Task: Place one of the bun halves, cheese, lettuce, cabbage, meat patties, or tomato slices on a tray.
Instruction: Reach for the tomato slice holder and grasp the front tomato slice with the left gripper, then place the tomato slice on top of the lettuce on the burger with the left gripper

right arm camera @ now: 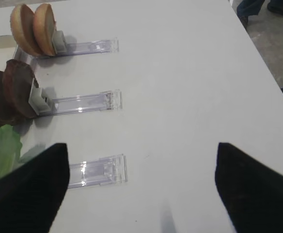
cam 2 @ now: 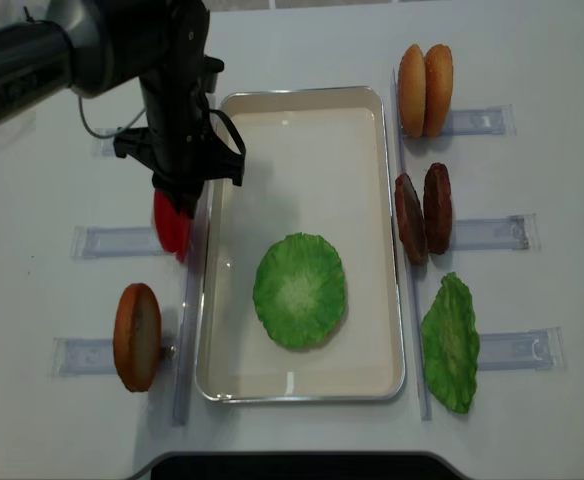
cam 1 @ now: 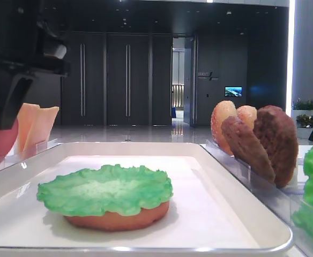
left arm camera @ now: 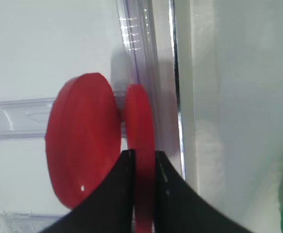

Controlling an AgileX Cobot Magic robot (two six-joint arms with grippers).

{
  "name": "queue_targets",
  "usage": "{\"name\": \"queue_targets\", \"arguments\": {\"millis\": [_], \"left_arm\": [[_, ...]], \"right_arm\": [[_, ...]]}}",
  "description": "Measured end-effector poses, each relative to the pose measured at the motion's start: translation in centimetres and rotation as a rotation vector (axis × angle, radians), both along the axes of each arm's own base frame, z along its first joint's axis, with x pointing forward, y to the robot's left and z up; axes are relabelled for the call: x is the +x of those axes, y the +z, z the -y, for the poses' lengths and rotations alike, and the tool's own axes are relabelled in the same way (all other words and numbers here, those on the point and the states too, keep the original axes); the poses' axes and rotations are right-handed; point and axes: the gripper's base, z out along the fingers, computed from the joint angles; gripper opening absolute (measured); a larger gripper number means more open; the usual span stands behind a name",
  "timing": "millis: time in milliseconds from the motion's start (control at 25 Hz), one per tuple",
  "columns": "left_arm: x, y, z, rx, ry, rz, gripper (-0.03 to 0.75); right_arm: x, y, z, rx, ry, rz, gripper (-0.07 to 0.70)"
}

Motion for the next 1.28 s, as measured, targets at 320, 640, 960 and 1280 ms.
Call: {"name": "queue_targets", "arguments": {"millis": [320,640,960,1280], "left_arm": [[-1.1,4.2,1.8,-0.287,-0.034,0.048,0.062],[-2.6,4.8,4.1,-0.629,-0.148,0.059,0.062],[-4.8,1.7,5.6,-0.923,-0.306,0.066,0.062],[-6.5,-1.3,4.9,-0.947,-0.263,0.042,0.062]], "right_arm": [[0.0,0.0,0.0,0.000,0.000,0.000,0.581],[0.0,0.0,0.0,0.000,0.000,0.000,0.581],[0.0,0.0,0.0,0.000,0.000,0.000,0.581],[0.0,0.0,0.0,0.000,0.000,0.000,0.581]]}}
